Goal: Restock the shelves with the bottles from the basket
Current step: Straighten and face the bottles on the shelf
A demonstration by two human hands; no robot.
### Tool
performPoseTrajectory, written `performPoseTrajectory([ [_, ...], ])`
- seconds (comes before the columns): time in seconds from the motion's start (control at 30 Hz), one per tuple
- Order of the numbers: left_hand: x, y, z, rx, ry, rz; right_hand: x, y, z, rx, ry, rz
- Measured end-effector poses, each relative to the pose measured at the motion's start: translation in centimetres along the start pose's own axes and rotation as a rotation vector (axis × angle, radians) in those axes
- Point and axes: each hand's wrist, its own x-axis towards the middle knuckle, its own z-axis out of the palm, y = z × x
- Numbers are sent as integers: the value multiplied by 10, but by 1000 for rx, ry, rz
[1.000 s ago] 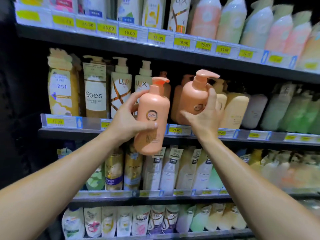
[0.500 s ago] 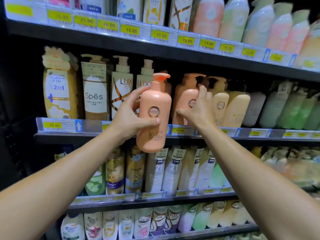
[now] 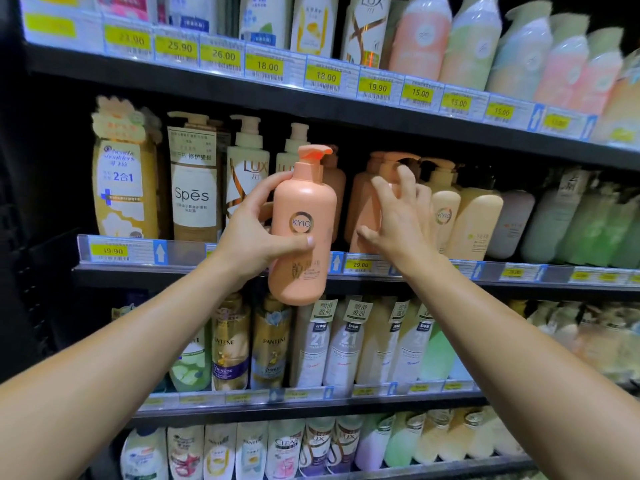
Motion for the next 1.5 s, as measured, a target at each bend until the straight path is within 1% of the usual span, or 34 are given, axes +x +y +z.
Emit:
performPoseTrajectory([
  [0.33, 0, 6, 2, 19, 11, 14, -2, 10, 3, 15, 5, 0],
  [0.53, 3, 17, 17, 37, 23, 49, -5, 17, -1, -28, 30, -39],
  [0.6, 7, 22, 25, 58, 37, 73, -9, 22, -3, 11, 45, -45],
  [0.73, 19, 33, 46, 63, 92, 134, -22, 40, -6, 164, 46, -87],
  [0.8, 27, 39, 57, 56, 109, 161, -29, 46, -9, 274, 73, -97],
  [0.87, 33, 42, 67, 31, 134, 177, -36, 45, -14, 380, 111, -151],
  [0.9, 35, 43, 71, 8, 144, 179, -39, 41, -16, 454, 107, -195],
  [0.97, 37, 42, 77, -61, 142, 176, -46, 28, -19, 652, 14, -229],
  [1.03, 36, 40, 83, -127, 144, 156, -53, 15, -22, 857, -85, -153],
  [1.07, 35, 40, 86, -151, 143, 139, -54, 11, -22, 933, -102, -107],
  [1.17, 32, 41, 93, -177, 123, 78, -57, 10, -20, 1038, -64, -45],
  [1.23, 30, 47, 94, -75, 144, 66, -59, 14, -15, 1021, -31, -36],
  [1.33, 24, 57, 99, 164, 235, 103, -64, 21, -5, 917, 39, -22],
  [1.4, 17, 60, 106, 254, 296, 119, -66, 22, 2, 912, 82, -27],
  [1.5, 9, 64, 117, 334, 362, 157, -66, 20, 7, 945, 92, -26],
])
